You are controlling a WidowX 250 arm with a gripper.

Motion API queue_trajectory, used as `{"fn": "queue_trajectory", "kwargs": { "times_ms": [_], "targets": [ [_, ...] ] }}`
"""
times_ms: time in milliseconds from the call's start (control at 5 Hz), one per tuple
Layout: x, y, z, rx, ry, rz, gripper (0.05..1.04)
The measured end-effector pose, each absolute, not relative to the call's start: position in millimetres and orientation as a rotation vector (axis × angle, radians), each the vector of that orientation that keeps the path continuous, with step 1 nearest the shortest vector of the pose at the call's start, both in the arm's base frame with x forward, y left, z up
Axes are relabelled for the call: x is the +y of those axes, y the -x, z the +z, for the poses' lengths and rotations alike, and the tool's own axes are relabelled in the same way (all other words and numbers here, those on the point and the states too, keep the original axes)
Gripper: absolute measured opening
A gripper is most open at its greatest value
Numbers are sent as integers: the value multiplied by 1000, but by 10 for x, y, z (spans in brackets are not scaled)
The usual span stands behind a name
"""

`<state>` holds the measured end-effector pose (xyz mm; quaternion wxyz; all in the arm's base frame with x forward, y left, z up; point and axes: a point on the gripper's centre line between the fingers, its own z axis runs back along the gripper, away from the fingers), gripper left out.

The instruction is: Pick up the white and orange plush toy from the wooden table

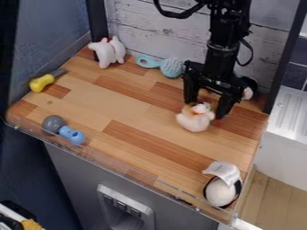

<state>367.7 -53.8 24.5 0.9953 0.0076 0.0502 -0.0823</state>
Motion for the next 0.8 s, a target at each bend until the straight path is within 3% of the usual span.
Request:
{"fn": "queue_trajectory", "kwargs": {
  "times_ms": [400,600,800],
  "targets": [
    [-429,-3787,173,103,-18,-373,996],
    [-366,-3803,145,101,-17,-507,947],
    [-318,-3806,127,94,-15,-566,663]
  ]
}}
